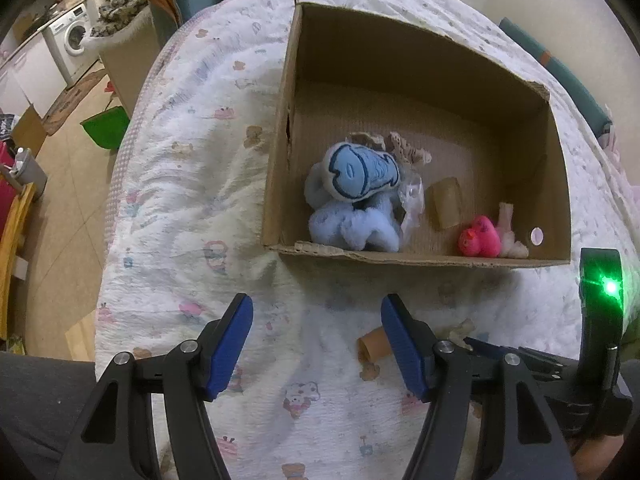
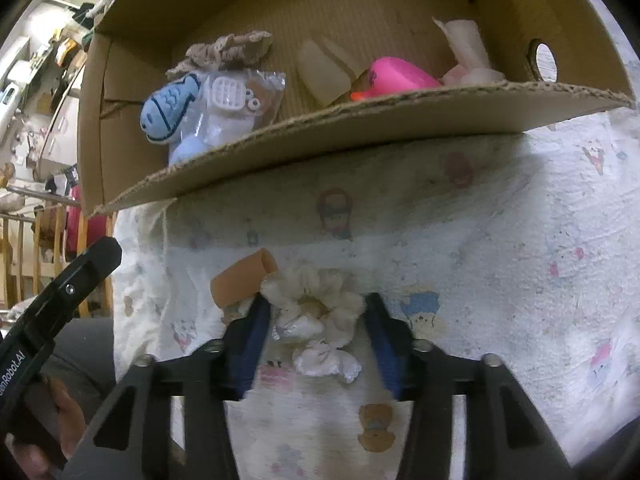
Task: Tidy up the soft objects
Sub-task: 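Grasp the tan cylinder with the left gripper while the right grasps the white cloth flower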
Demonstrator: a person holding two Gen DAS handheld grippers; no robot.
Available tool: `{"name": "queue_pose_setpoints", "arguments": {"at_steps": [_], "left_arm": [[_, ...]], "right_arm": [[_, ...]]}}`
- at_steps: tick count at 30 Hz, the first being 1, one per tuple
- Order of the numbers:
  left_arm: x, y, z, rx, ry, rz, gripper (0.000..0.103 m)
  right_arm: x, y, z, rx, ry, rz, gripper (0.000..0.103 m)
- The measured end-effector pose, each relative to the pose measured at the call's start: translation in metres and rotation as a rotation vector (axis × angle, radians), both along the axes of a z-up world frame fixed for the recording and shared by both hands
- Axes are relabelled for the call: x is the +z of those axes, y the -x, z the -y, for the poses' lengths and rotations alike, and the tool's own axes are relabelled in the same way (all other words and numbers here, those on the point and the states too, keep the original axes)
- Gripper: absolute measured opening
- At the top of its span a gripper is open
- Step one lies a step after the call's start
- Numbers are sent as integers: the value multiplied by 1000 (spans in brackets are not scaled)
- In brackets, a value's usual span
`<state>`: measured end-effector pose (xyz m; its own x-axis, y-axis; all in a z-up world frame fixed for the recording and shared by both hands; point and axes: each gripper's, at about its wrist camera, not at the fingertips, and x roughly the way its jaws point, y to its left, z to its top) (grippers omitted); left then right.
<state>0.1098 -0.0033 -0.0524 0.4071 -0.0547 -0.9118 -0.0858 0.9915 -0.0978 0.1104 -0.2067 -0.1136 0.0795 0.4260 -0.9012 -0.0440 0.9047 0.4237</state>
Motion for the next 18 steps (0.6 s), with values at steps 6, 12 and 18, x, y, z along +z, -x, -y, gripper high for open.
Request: {"name": "queue_pose_setpoints", "arguments": {"at_steps": [6,12,18], "left_arm": [[-16,-4,15,-62,-72,-40,64],[-39,-7,36,-181,-119,-116,64],[-49,-6,47,-244,-99,-136,64]], "right_arm": [[4,1,5,-5,-13,19,18],[18,3,36,-80,-63,51,17],[33,12,67,-179,-126,75,17]]}}
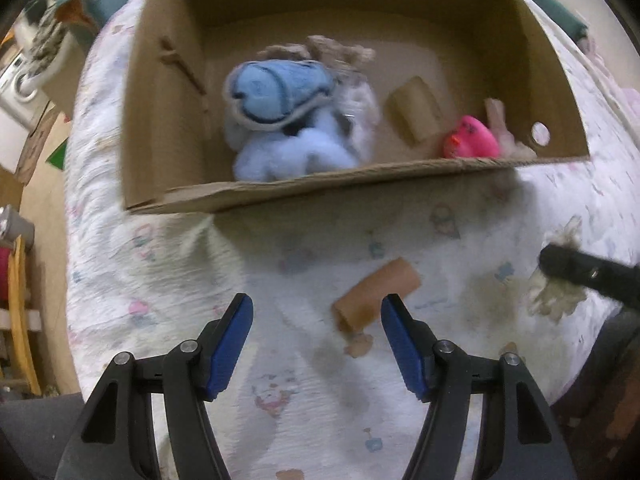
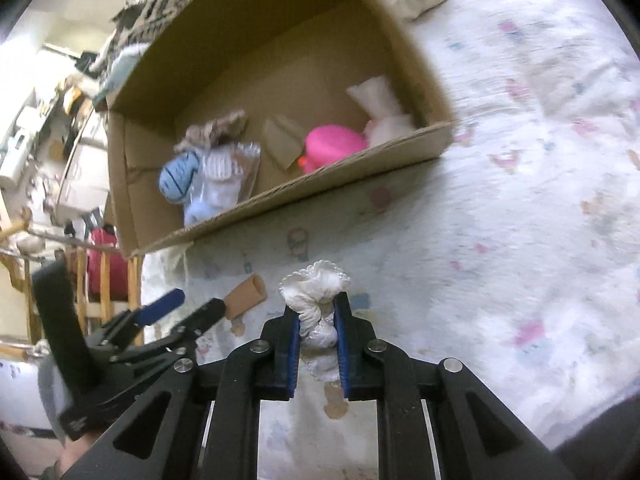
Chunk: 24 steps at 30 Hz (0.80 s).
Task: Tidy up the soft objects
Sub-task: 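Grasp the tan cylinder with the left gripper while the right grasps the white cloth flower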
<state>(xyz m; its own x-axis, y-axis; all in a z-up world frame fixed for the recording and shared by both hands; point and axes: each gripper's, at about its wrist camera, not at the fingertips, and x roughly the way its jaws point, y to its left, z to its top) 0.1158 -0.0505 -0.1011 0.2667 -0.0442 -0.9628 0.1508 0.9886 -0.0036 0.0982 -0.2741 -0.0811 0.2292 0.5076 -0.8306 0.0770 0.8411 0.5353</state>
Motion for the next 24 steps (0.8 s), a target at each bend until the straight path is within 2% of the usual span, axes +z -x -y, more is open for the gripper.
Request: {"name": "queue_pose_setpoints", "arguments": {"at_steps": [7,8,9,11,12,13,14,15,19,24], "left_arm": [[-17,-9,27,-89,20,-25,61],[-20,-9,30,-104,22,-36,57],[-23,-9,32,-117,25,-39,47],[-26,-9,34,-130,29,-36,39],[-25,-8,35,-136,32,-31,28],[-25,-5,37,-146,38,-28,23],[-24,-3,40,-157,43,-24,13],[-23,1,42,-165,47,-20,11],[-20,6,41,-164,60,-26,8],[-7,7,29,-110,124,-23,8]], "right_arm": [[3,3,16,-42,-33,5,17],[5,3,18,-38,-35,5,17],[6,3,18,-32,-37,5,17],[8,3,18,-22,-43,5,17],[8,3,16,-18,-45,6,17],[9,3,16,-15,-46,6,17],[9,2,14,-13,-47,8,17],[9,1,13,-10,-48,9,17],[9,-2,8,-5,-47,13,17],[9,-2,9,-7,-44,12,17]]}}
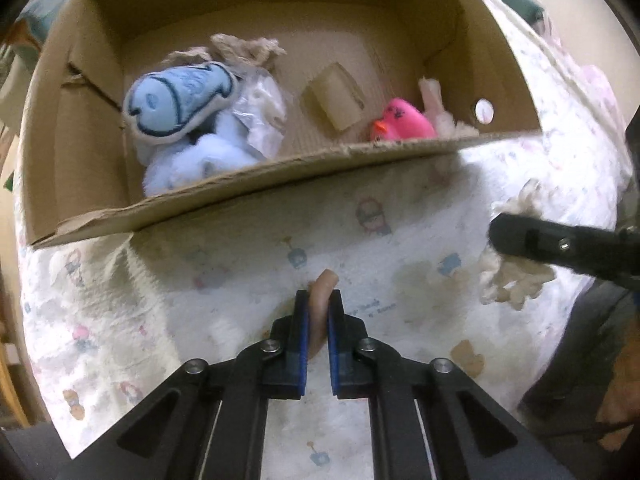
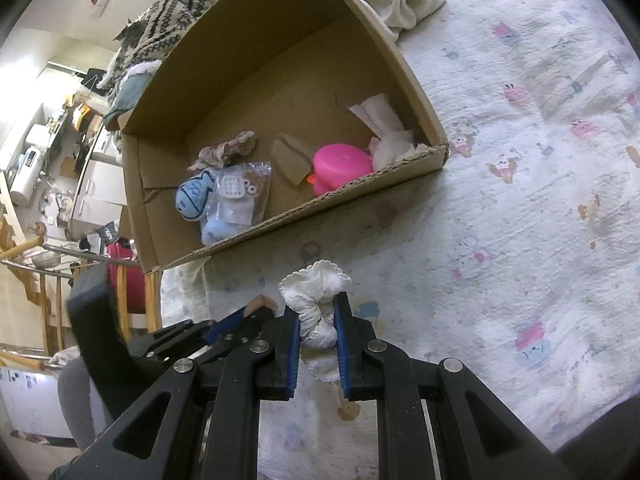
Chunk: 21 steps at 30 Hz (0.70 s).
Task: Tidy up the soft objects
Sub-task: 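Grasp the tan cylinder with the left gripper while the right grasps the white cloth flower, then carry the tan cylinder and white cloth flower over the box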
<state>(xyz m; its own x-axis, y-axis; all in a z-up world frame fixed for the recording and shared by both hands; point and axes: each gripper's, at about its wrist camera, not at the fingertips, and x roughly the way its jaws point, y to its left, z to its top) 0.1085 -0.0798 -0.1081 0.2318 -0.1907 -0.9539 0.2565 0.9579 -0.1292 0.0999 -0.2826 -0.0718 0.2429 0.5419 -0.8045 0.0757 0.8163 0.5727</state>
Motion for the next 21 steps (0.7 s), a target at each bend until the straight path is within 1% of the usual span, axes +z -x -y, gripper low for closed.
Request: {"name": "queue_pose_setpoints", "arguments": {"at_steps": [2,6,9,12,15,18,21], "left_arm": [[4,4,-5,17,0,5,8],[8,8,-15,72,3,-21,8],[21,15,-24,107,-36,12,8],[35,14,-31,140,-36,42,8],[50,16,-36,160,-57,84,8],[67,21,-36,174,-62,122,8],[82,22,-48,175,-40,138,8]], "right_arm": [[0,0,-1,2,0,-2,17],[1,0,-2,6,-6,-4,17],[9,0,-3,9,-18,15,17],[18,0,-4,15,-47,34,17],[28,-3,-8,23,-42,53,17],[39,-5,-11,35,-31,78,17],[53,-6,-12,45,-14,108,17]]}}
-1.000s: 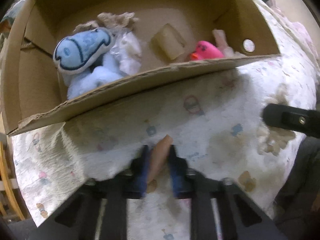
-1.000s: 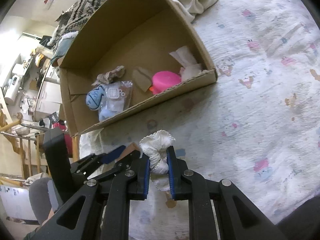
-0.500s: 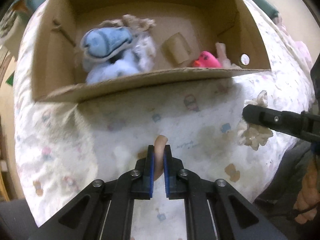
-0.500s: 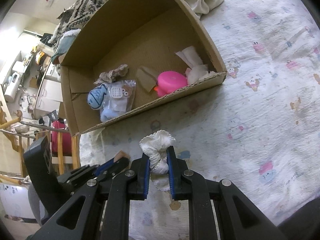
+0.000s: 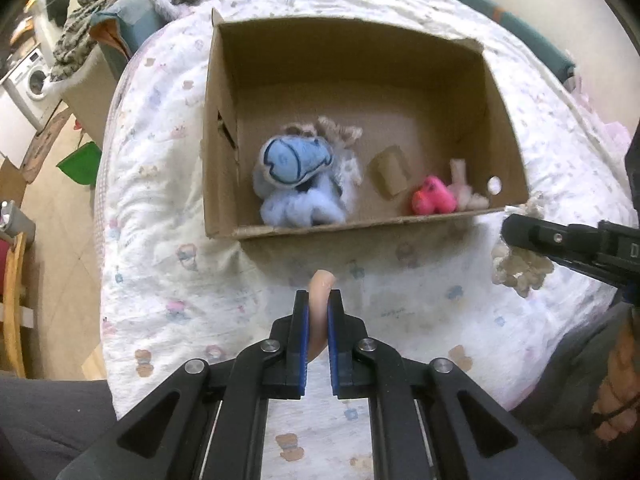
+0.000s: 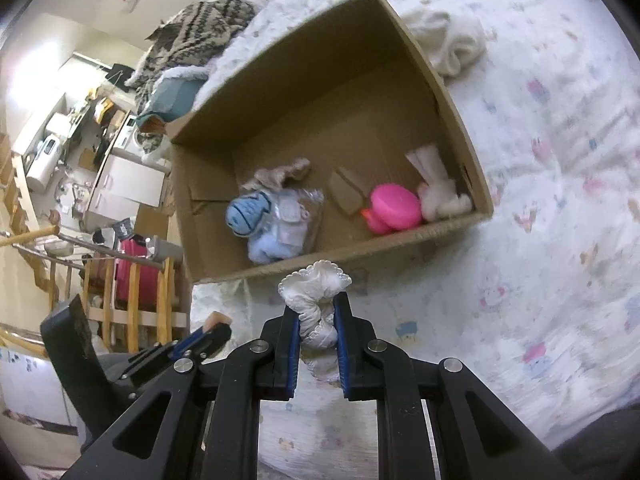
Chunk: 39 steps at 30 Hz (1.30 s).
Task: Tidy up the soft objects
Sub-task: 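Carry the tan cylinder and white cloth flower over the box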
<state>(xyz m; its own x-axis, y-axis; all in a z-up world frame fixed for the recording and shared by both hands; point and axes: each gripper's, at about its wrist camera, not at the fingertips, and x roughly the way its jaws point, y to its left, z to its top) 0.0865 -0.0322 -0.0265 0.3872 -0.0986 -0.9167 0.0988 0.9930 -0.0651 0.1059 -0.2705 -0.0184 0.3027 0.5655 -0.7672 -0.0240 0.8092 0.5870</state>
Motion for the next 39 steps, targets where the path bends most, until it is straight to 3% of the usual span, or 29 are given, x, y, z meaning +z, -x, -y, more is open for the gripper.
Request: {"name": "queue_pose_setpoints", "arguments": {"at_steps": [9,16,23,26,29,36,39], "left_arm": [[29,-17,-5,22,10,59,8],[30,-54,-5,20,-6,86,8],[24,-82,2,9,-40,102,8],[15,-88,4,16,-49,114,8],[6,-91,-1,52,26,119,8],[-12,-99,-1,75,18,103,9],[-19,-102,-4,97,7,82,9]], "right_arm": [[32,-11,-5,35,48,92,17],[44,-32,-18,65,82,168,17],[32,-52,-23,67,79,187,17],[26,-51,-20,53,64,238,17],[13,-51,-20,44,57,218,17],[-4,-55,-36,79,161,200,17],[-12,-57,-37,77,159,174,17]]}}
